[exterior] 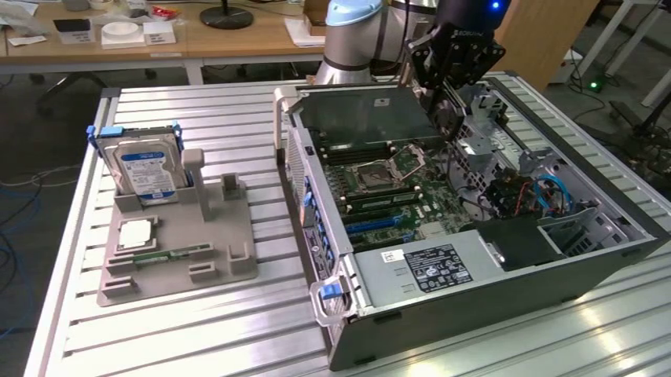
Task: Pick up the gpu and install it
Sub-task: 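Pick up the gpu and move the gpu toward the slot, then insert the gpu into the slot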
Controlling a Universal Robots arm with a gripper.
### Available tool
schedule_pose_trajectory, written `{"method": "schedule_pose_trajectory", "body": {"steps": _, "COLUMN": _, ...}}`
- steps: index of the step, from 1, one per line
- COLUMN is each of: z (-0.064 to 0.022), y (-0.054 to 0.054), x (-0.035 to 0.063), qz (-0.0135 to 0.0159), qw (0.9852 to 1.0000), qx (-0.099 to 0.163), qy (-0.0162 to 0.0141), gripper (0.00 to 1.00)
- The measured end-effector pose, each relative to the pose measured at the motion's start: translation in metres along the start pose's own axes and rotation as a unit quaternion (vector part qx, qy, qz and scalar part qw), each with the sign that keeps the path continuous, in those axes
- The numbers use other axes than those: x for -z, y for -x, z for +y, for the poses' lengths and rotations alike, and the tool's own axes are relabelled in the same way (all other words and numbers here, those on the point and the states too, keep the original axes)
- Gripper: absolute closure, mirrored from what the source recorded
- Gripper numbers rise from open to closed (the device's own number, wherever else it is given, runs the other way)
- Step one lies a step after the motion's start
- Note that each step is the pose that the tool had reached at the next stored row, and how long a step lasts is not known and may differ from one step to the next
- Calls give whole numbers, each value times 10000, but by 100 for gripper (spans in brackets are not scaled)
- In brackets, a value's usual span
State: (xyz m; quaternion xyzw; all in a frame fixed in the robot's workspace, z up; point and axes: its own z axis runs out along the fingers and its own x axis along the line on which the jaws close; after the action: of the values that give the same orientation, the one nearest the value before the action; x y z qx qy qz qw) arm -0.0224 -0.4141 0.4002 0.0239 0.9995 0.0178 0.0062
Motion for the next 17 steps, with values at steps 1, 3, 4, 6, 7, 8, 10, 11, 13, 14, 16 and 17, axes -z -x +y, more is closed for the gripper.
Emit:
{"method": "schedule_pose_trajectory", "body": {"steps": 1, "z": 0, "y": 0, "x": 0, "qz": 0, "qw": 10000, "qx": 0, "qy": 0, "gripper": 72}}
{"method": "schedule_pose_trajectory", "body": {"steps": 3, "z": 0, "y": 0, "x": 0, "qz": 0, "qw": 10000, "qx": 0, "qy": 0, "gripper": 72}}
{"method": "schedule_pose_trajectory", "body": {"steps": 4, "z": 0, "y": 0, "x": 0, "qz": 0, "qw": 10000, "qx": 0, "qy": 0, "gripper": 72}}
{"method": "schedule_pose_trajectory", "body": {"steps": 6, "z": 0, "y": 0, "x": 0, "qz": 0, "qw": 10000, "qx": 1, "qy": 0, "gripper": 72}}
{"method": "schedule_pose_trajectory", "body": {"steps": 7, "z": 0, "y": 0, "x": 0, "qz": 1, "qw": 10000, "qx": 18, "qy": 0, "gripper": 72}}
{"method": "schedule_pose_trajectory", "body": {"steps": 8, "z": 0, "y": 0, "x": 0, "qz": 2, "qw": 10000, "qx": 68, "qy": 1, "gripper": 72}}
{"method": "schedule_pose_trajectory", "body": {"steps": 10, "z": 0, "y": 0, "x": 0, "qz": 8, "qw": 9998, "qx": 215, "qy": 3, "gripper": 72}}
{"method": "schedule_pose_trajectory", "body": {"steps": 11, "z": 0, "y": 0, "x": 0, "qz": 11, "qw": 9995, "qx": 301, "qy": 4, "gripper": 72}}
{"method": "schedule_pose_trajectory", "body": {"steps": 13, "z": 0, "y": 0, "x": 0, "qz": 16, "qw": 9990, "qx": 442, "qy": 5, "gripper": 72}}
{"method": "schedule_pose_trajectory", "body": {"steps": 14, "z": 0, "y": 0, "x": 0, "qz": 18, "qw": 9987, "qx": 507, "qy": 6, "gripper": 72}}
{"method": "schedule_pose_trajectory", "body": {"steps": 16, "z": 0, "y": 0, "x": 0, "qz": 23, "qw": 9980, "qx": 638, "qy": 7, "gripper": 72}}
{"method": "schedule_pose_trajectory", "body": {"steps": 17, "z": 0, "y": 0, "x": 0, "qz": 25, "qw": 9975, "qx": 712, "qy": 8, "gripper": 72}}
